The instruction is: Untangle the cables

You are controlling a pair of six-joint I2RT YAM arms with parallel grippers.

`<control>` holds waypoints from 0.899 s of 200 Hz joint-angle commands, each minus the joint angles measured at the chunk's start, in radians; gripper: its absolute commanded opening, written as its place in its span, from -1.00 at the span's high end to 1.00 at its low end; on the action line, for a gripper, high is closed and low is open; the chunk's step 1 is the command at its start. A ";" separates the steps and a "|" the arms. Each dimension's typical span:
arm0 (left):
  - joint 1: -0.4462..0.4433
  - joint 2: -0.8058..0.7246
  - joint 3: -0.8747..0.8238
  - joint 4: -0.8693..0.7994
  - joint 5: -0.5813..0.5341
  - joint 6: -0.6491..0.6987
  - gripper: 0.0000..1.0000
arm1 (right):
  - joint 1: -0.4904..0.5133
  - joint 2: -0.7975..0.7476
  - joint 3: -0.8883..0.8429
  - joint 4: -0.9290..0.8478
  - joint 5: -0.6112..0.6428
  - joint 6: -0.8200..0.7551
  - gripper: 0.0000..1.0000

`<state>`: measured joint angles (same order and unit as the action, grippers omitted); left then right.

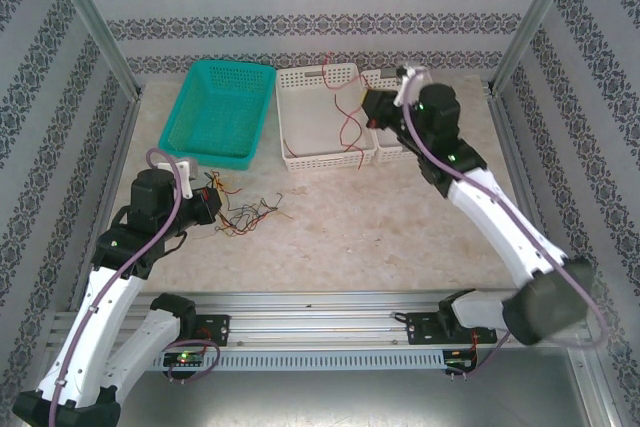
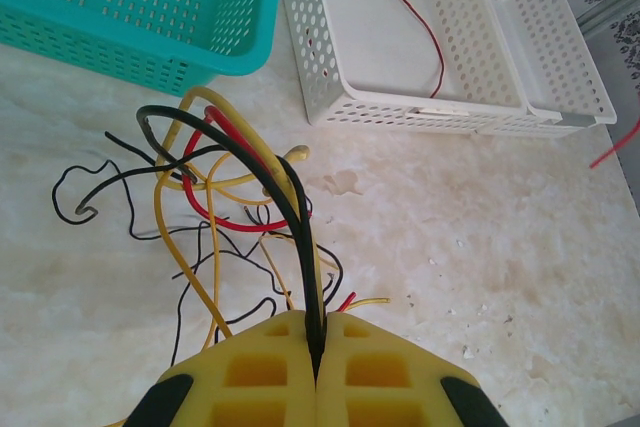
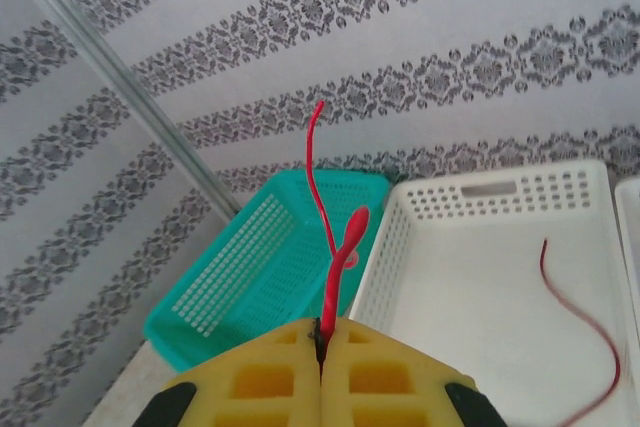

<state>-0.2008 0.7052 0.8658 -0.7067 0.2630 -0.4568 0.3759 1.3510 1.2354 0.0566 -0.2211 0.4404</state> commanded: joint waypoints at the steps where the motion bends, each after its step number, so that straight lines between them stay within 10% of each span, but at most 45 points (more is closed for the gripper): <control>1: 0.008 -0.007 -0.010 0.033 0.021 0.031 1.00 | 0.004 0.134 0.128 0.037 0.029 -0.091 1.00; 180: 0.005 0.026 -0.012 0.035 0.021 0.042 1.00 | 0.017 0.875 0.498 -0.007 0.037 -0.110 1.00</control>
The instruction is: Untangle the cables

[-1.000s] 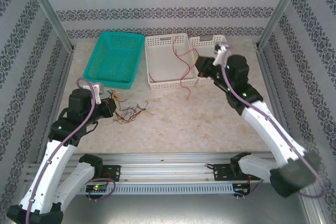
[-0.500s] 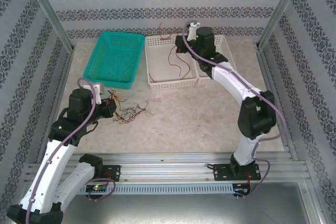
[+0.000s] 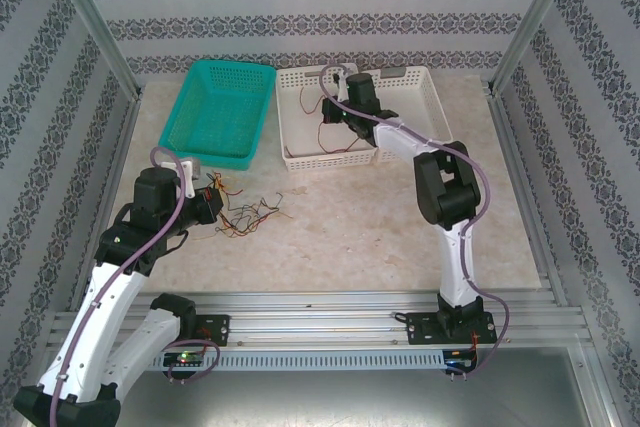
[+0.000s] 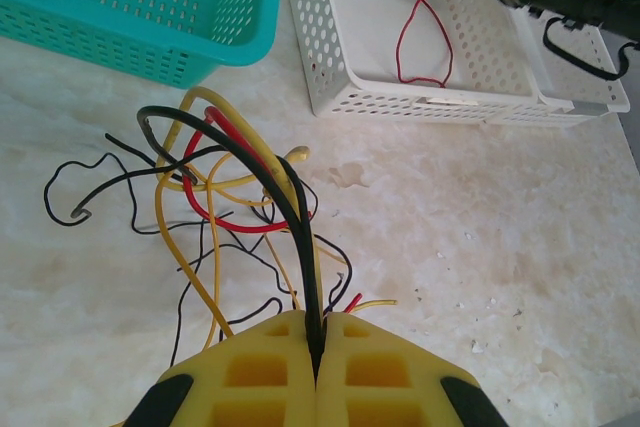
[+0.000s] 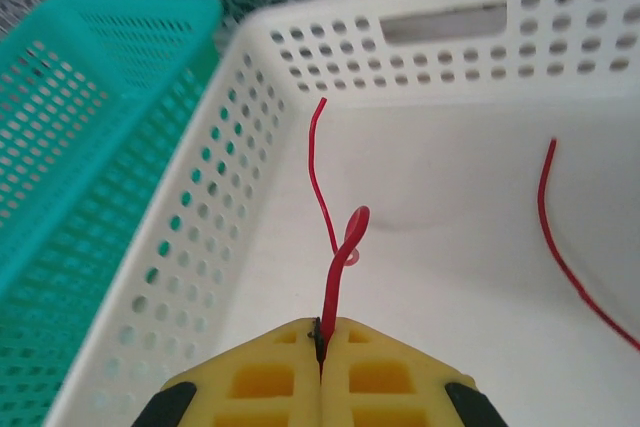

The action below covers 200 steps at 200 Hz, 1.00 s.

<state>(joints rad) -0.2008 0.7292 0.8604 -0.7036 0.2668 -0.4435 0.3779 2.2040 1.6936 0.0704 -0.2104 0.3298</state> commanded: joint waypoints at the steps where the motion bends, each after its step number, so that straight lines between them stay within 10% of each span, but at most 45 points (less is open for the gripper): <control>1: 0.006 0.001 -0.007 0.032 0.017 0.029 1.00 | 0.015 0.022 0.040 -0.021 0.026 0.000 1.00; 116: 0.005 0.003 -0.006 0.034 0.023 0.028 1.00 | 0.017 -0.076 0.048 -0.074 0.046 0.000 0.11; 200: 0.005 0.002 -0.005 0.045 0.035 0.020 1.00 | 0.075 -0.421 -0.192 -0.037 -0.101 0.014 -0.05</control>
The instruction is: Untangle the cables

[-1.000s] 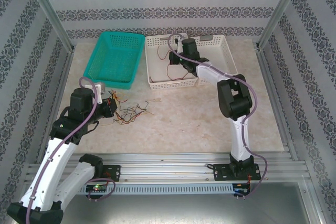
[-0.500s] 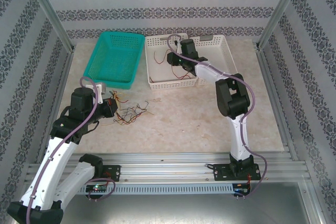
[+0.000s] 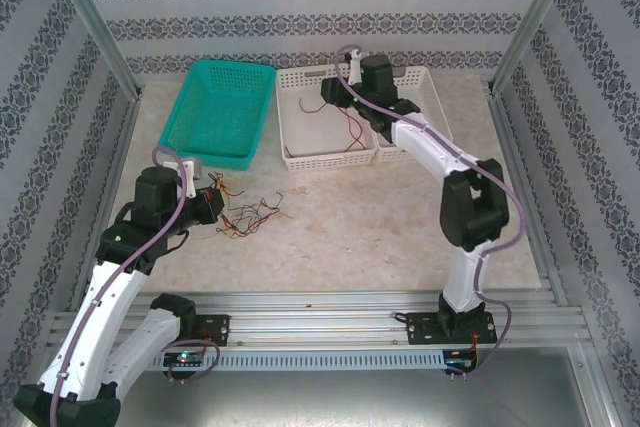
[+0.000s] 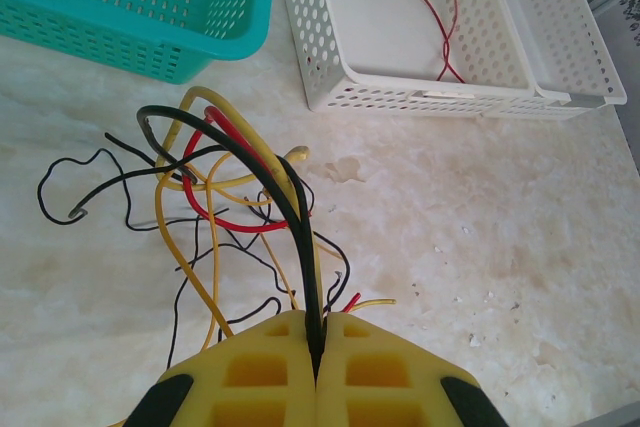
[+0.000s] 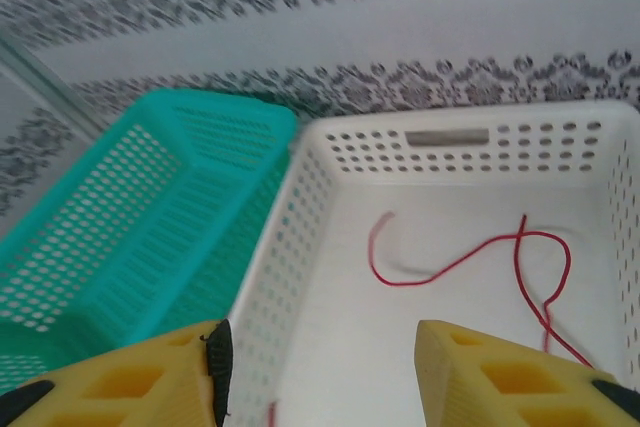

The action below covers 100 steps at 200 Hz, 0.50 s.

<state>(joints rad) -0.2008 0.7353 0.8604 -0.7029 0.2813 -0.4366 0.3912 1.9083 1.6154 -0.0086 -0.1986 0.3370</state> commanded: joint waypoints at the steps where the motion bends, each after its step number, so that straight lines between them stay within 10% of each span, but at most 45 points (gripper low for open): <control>1: 0.005 -0.003 -0.005 0.045 0.022 0.012 1.00 | 0.064 -0.131 -0.121 0.045 -0.119 0.006 -0.06; 50: -0.002 0.009 -0.037 0.147 0.090 -0.103 1.00 | 0.289 -0.369 -0.474 0.173 -0.324 -0.001 -0.06; 100: -0.101 0.054 -0.099 0.296 0.095 -0.244 1.00 | 0.513 -0.460 -0.667 0.346 -0.225 0.001 -0.05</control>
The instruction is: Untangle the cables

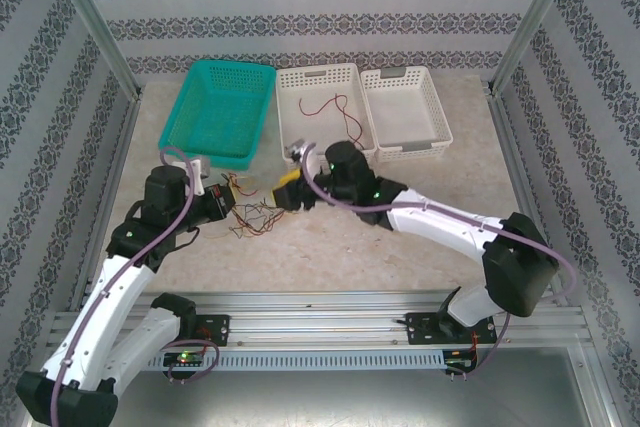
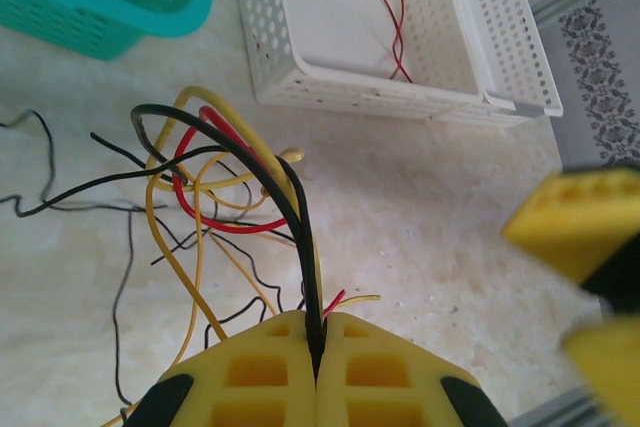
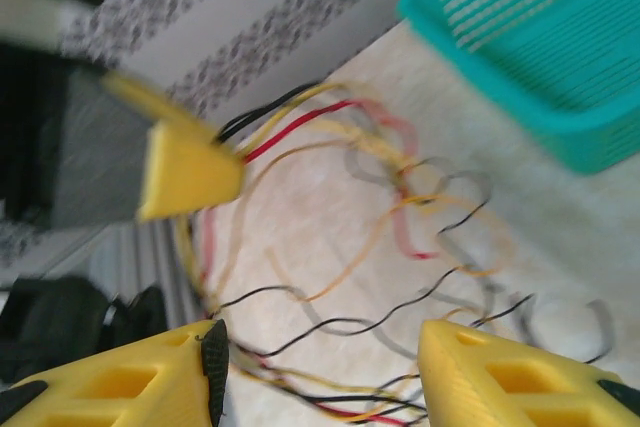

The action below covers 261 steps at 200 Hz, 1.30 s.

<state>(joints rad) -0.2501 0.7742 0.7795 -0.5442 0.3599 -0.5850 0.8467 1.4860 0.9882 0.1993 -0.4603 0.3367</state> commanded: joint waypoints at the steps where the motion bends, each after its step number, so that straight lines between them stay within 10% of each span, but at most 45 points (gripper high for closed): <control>1: -0.055 0.017 -0.019 0.140 0.014 -0.097 1.00 | 0.060 -0.038 -0.041 0.140 0.041 0.003 -0.04; 52: -0.201 0.124 0.015 0.205 -0.096 -0.129 1.00 | 0.118 -0.014 -0.084 0.216 0.038 0.019 0.01; 156: -0.207 0.212 0.101 0.194 -0.103 -0.140 1.00 | 0.118 -0.007 -0.168 0.209 0.077 -0.011 0.17; 261: -0.209 0.225 0.102 0.159 -0.087 -0.120 1.00 | 0.083 -0.055 -0.185 0.201 0.170 -0.047 -0.08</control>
<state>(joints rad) -0.4461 1.0000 0.8478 -0.3794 0.2649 -0.7155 0.9436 1.4403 0.7979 0.3817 -0.3218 0.3103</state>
